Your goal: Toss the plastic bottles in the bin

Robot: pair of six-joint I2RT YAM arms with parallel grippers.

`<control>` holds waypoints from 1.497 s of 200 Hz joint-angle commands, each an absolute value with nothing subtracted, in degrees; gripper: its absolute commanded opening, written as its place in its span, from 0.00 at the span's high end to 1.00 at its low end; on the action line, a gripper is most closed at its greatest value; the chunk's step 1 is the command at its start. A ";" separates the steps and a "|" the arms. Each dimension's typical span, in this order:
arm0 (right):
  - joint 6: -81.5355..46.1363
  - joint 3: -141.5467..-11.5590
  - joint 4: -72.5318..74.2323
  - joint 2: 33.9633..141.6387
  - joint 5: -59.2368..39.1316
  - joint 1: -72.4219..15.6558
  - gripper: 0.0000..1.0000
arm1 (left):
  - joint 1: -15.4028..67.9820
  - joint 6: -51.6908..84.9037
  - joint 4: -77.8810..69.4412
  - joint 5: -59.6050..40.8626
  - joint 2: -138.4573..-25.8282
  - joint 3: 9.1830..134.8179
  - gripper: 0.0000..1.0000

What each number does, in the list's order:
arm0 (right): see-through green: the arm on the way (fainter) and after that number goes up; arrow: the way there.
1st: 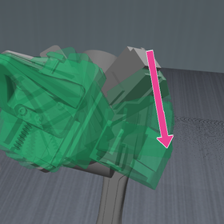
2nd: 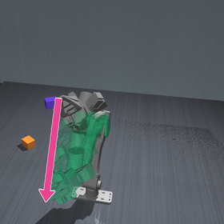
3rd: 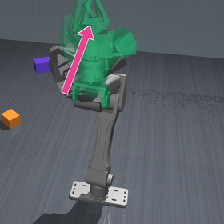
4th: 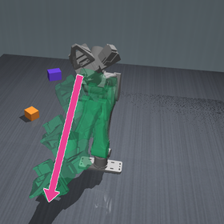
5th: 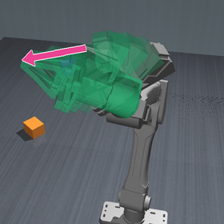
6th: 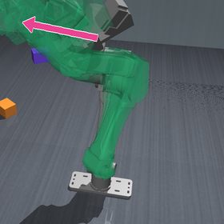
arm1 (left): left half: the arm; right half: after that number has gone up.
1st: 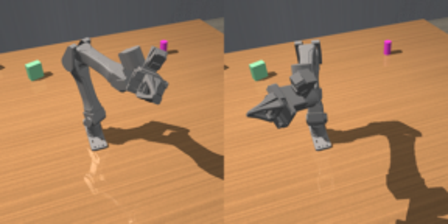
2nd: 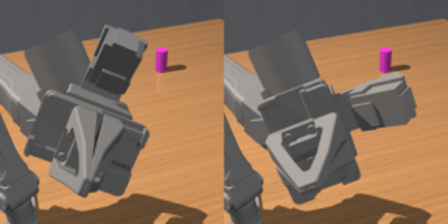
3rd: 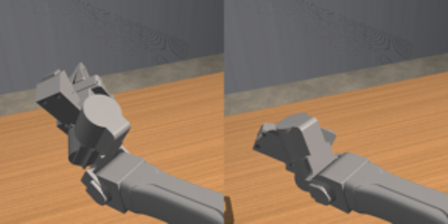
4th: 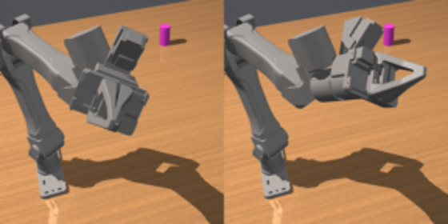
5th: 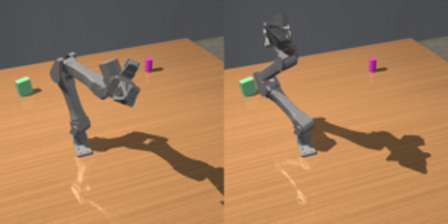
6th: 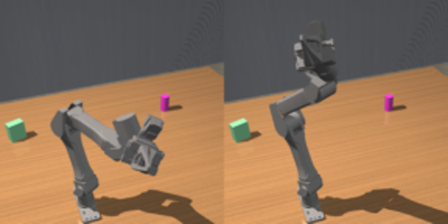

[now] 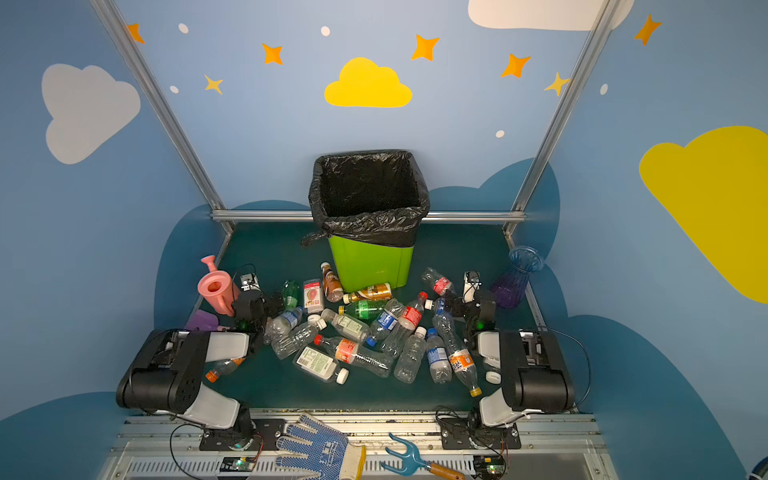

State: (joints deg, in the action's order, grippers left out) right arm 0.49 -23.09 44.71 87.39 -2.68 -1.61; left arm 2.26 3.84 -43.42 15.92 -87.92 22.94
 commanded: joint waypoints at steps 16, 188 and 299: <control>0.96 -23.79 43.94 86.39 -3.43 -1.55 0.02 | 1.98 4.22 -43.07 15.88 -86.88 23.64 0.00; 0.64 -23.91 43.66 86.34 -4.46 -0.96 0.02 | 1.06 4.57 -42.10 14.00 -86.95 24.17 0.00; -4.15 -39.86 -0.50 72.48 -3.03 -0.86 0.02 | 0.35 10.05 -9.39 15.82 -71.48 37.26 0.00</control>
State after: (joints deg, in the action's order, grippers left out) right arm -1.58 -33.67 20.29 76.23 -3.55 -1.17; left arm 0.64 7.29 -23.18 15.22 -75.85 33.23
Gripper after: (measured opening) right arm 0.976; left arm 0.997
